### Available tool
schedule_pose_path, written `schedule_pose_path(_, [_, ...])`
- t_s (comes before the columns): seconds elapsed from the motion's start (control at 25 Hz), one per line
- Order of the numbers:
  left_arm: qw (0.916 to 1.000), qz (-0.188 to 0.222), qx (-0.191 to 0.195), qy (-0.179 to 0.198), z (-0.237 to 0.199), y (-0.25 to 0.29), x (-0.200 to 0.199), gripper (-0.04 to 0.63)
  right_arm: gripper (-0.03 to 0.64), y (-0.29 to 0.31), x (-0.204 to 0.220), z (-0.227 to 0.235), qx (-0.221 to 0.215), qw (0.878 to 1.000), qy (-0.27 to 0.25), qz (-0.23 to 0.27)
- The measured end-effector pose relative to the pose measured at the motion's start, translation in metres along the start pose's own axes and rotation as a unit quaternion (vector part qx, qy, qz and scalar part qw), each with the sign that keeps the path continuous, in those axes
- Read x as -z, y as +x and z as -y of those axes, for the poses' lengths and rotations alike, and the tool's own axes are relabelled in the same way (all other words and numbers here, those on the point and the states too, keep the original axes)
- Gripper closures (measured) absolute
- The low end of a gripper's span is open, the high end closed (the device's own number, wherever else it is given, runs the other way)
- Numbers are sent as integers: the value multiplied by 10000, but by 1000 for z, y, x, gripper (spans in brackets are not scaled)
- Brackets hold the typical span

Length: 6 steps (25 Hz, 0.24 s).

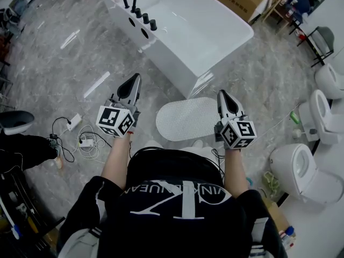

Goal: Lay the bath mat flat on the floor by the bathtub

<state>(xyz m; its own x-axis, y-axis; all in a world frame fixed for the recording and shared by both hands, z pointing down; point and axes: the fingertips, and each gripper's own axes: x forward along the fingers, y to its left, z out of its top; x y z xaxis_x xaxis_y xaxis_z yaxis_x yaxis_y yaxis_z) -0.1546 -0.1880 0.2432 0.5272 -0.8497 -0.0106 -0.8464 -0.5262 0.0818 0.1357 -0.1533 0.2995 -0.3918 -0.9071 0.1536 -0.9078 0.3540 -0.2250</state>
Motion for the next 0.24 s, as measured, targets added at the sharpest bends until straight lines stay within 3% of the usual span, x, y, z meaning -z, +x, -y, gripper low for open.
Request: schedule_pose_path(0.24, [10000, -30, 22, -20, 2, -1, 3, 581, 591, -4, 2, 1, 74, 10000, 39, -9])
